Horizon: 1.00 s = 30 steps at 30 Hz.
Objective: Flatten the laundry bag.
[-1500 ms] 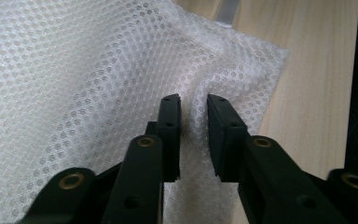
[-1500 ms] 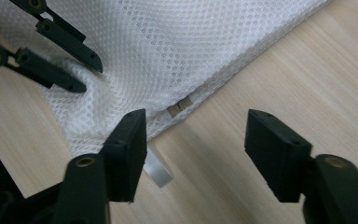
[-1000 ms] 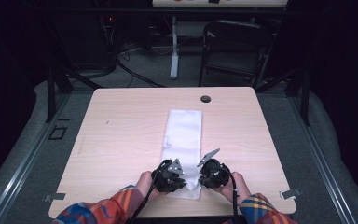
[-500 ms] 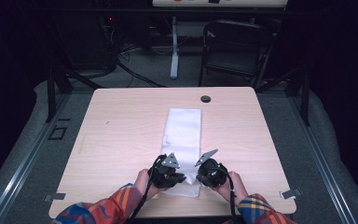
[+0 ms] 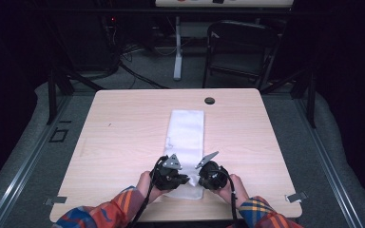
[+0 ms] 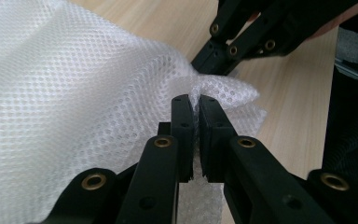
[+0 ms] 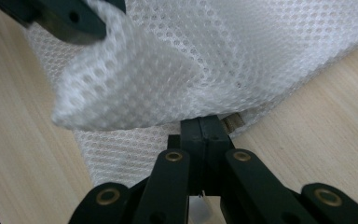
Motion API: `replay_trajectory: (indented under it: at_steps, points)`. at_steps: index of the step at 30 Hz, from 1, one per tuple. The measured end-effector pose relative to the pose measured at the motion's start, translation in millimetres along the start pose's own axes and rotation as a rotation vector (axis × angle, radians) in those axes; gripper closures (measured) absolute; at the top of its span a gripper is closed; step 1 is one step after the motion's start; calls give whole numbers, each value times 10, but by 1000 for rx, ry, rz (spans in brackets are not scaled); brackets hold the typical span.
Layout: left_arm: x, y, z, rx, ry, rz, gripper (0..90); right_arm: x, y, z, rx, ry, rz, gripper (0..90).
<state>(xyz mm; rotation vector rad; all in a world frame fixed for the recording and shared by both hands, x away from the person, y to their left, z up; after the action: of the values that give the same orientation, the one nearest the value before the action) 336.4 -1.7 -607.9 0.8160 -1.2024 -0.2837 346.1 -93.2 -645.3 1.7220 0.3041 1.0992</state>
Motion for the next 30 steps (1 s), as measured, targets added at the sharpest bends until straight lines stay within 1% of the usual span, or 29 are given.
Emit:
replay_trajectory:
  at_steps: [2,3,4,5,6,8,9,10,11,12,13,14,16,17,19,21,24,25,27,28,29,30]
  points:
    - [17,40,-22,13,-1,9,855,-1,0,1,1,0,0,900]
    - [16,53,-21,-1,-2,8,855,-8,4,-2,0,-8,-4,900]
    - [16,69,-36,14,-3,11,856,-8,3,-1,0,-6,-2,900]
    - [19,82,-45,17,-1,17,856,-7,3,1,1,-3,-2,900]
    - [12,102,-52,18,-2,10,856,-5,0,1,1,-2,1,900]
    - [21,133,-80,40,-2,24,856,-4,0,2,2,5,-1,900]
    - [24,155,-100,50,-15,23,855,-7,3,5,2,8,-4,900]
    - [28,167,-108,63,-11,31,853,-5,0,4,0,3,2,900]
    - [24,188,-127,68,-20,25,853,-6,1,7,-1,4,1,900]
    - [23,198,-141,76,-19,28,853,-7,1,9,-1,5,0,900]
    - [14,213,-148,75,-17,23,852,-12,7,15,-1,12,-8,900]
    - [14,223,-169,88,-14,28,853,-14,9,17,0,14,-11,900]
    - [5,241,-183,93,-8,27,853,-15,10,19,0,14,-12,900]
    - [0,261,-200,95,-17,22,853,-15,11,21,-1,15,-13,900]
    - [1,285,-217,105,-15,30,853,-19,14,24,2,16,-17,900]
    - [-11,328,-242,114,-29,21,854,-19,13,25,2,12,-14,900]
    - [-26,367,-281,128,-20,26,856,-18,10,28,3,10,-9,900]
    - [-36,383,-302,135,-11,29,856,-23,15,35,1,14,-15,900]
    - [-50,415,-321,136,-5,29,857,-25,17,37,1,14,-15,900]
    - [-58,439,-329,133,-10,23,858,-27,19,39,0,16,-18,900]
    - [-58,453,-333,139,0,34,860,-29,20,39,0,17,-18,900]
    - [-64,473,-342,142,0,34,860,-30,22,41,-2,18,-20,900]
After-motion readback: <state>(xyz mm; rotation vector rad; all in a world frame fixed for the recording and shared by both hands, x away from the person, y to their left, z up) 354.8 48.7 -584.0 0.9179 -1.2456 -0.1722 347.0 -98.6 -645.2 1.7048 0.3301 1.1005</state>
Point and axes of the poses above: each handheld gripper's, and its own axes: y roughly backward along the jaws, x roughly out of its top, z roughly to its right, the point moved 10 cm from there along -y, roughly forward along the jaws, and after that the axes turned 3 degrees about z, right-handed, at the moved point
